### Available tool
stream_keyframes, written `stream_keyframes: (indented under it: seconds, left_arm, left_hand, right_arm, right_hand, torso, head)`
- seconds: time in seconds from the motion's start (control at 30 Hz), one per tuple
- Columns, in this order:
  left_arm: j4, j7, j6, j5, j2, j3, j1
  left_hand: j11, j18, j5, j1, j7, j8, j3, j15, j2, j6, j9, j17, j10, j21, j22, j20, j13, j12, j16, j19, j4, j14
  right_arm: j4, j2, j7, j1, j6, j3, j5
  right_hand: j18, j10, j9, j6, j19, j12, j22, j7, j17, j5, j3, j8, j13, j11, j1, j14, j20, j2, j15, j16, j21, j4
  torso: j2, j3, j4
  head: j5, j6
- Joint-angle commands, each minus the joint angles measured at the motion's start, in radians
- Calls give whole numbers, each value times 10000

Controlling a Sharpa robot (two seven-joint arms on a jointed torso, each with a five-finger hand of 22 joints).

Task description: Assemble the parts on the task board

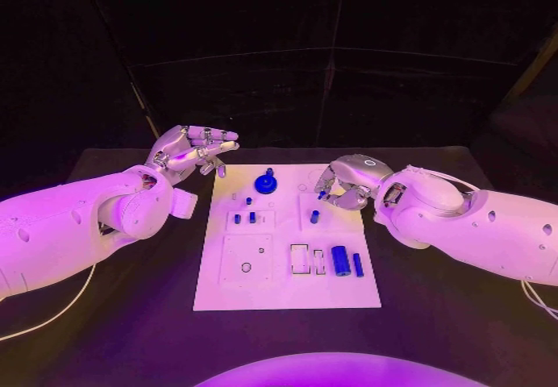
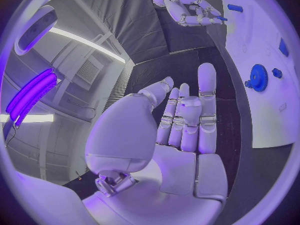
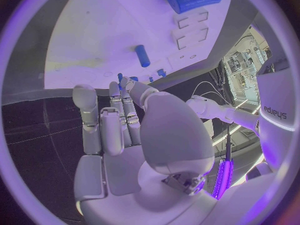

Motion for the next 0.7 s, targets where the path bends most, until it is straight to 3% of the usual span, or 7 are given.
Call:
stream_keyframes:
  seconds: [0.03, 0.27, 0.5, 0.6, 0.7]
  left_arm:
    - [-19, 109, 23, 94, 31, 7, 12]
    - [-85, 121, 34, 96, 104, 7, 12]
    - [-196, 108, 27, 221, 238, 6, -1]
    - [-230, 104, 11, 252, 272, 6, -7]
    - [-236, 108, -5, 263, 287, 6, -9]
  left_hand:
    - [12, 133, -20, -59, 26, 61, -47, 0, 36, 47, -15, -9, 74, -47, -9, -6, 16, 61, -33, -88, -16, -34]
    - [16, 134, -19, -58, 30, 60, -56, 2, 37, 39, -16, -21, 63, -59, -16, -5, 15, 62, -40, -93, -14, -44]
    - [18, 134, -19, -59, 33, 59, -60, 3, 41, 36, -17, -26, 59, -64, -20, -4, 14, 63, -42, -94, -11, -48]
    - [18, 134, -19, -59, 33, 59, -60, 3, 41, 36, -17, -26, 59, -64, -20, -4, 14, 63, -42, -94, -11, -48]
    - [18, 134, -19, -59, 33, 59, -60, 3, 41, 36, -17, -26, 59, -64, -20, -4, 14, 63, -42, -94, -11, -48]
  right_arm:
    - [348, 95, 116, 22, -411, 11, 226]
    - [550, 669, 187, 21, -202, 11, 345]
    - [252, 1463, 411, 3, 350, -8, 522]
    - [58, 1773, 486, -127, 539, -26, 582]
    - [-54, 1966, 530, -254, 641, -35, 601]
  right_hand:
    - [-24, 60, 1, 63, 65, 32, 12, 12, 9, 2, 26, 24, -8, 25, -28, 525, -8, -85, -60, 68, 63, -17]
    - [-20, 58, -3, 59, 52, 25, -12, 18, -13, 16, 41, 16, -14, 29, -25, 522, -10, -88, -60, 59, 56, -27]
    - [-12, 52, -8, 51, 29, 15, -59, 25, -15, 27, 58, 5, -20, 35, -23, 521, -10, -81, -58, 60, 39, -32]
    - [-12, 48, -11, 47, 24, 7, -64, 34, -24, 35, 63, -4, -26, 43, -41, 520, -9, -77, -53, 58, 41, -26]
    - [-12, 48, -12, 47, 26, 7, -61, 35, -21, 37, 63, -5, -27, 44, -43, 520, -9, -76, -53, 59, 42, -25]
  torso:
    - [14, -7, 21]
    - [25, -13, 5]
    - [28, -27, 39]
    - [19, -18, -5]
    - [15, -19, 9]
  head:
    - [167, 27]
    - [485, -35]
    - [732, -102]
    - [921, -165]
    - [989, -216]
